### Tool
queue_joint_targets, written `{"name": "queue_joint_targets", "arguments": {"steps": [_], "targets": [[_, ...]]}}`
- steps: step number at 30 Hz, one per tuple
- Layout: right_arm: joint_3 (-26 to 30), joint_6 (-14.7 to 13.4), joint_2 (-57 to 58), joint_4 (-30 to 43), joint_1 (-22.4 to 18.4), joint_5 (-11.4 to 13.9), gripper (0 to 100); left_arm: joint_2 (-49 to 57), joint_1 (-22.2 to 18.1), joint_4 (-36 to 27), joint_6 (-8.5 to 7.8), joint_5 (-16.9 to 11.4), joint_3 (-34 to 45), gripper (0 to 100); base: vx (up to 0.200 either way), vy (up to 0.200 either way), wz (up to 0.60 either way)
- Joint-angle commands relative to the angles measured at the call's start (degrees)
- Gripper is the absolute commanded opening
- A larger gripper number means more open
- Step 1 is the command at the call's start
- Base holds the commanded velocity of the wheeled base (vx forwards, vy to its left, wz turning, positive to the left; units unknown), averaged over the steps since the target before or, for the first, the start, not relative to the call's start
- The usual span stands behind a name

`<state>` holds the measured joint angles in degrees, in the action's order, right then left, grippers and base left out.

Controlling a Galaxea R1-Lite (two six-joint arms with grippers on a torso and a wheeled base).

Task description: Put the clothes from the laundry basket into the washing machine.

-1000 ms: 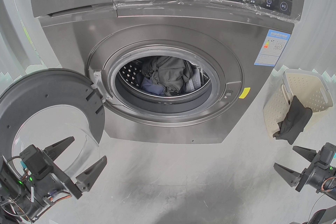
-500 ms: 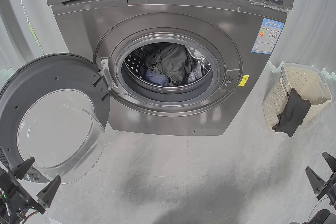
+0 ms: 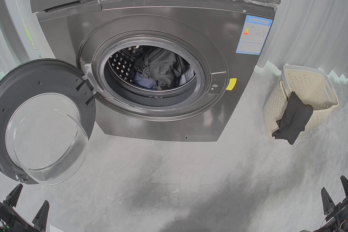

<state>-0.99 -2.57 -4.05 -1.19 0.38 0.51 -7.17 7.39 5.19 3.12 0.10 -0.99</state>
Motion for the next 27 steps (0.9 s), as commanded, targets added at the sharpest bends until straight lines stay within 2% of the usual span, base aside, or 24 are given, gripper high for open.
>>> {"name": "queue_joint_targets", "arguments": {"steps": [1, 3, 5, 8, 13, 17, 27], "targets": [[0.9, 1.3, 4.0, 1.2, -0.8, -1.2, 100, 5.2, -9.1, -1.0, -2.77, -2.5, 1.0, 100, 0.0, 0.0, 0.0], [0.9, 2.2, 4.0, 1.2, -0.7, -1.1, 100, 5.1, -8.3, -1.0, -1.98, -2.3, 1.0, 100, 0.0, 0.0, 0.0], [0.9, 2.2, 4.0, 1.2, -0.7, -1.1, 100, 6.4, -7.6, -1.1, -1.98, -2.2, 1.0, 100, 0.0, 0.0, 0.0], [0.9, 2.4, 4.0, 1.2, -0.8, -1.0, 100, 7.2, -7.6, -6.1, -2.68, 0.7, 0.7, 100, 0.0, 0.0, 0.0], [0.9, 2.4, 4.0, 1.2, -0.7, -1.0, 100, 7.2, -7.5, -5.4, -2.95, -0.3, 0.9, 100, 0.0, 0.0, 0.0], [0.9, 2.4, 4.0, 1.1, -0.7, -1.0, 100, 7.2, -7.5, -5.4, -1.89, -0.2, 0.9, 100, 0.0, 0.0, 0.0], [0.9, 2.4, 4.0, 1.1, -0.7, -1.0, 100, 7.2, -7.5, -5.5, -1.8, 0.0, 0.9, 100, 0.0, -0.2, 0.0]]}}
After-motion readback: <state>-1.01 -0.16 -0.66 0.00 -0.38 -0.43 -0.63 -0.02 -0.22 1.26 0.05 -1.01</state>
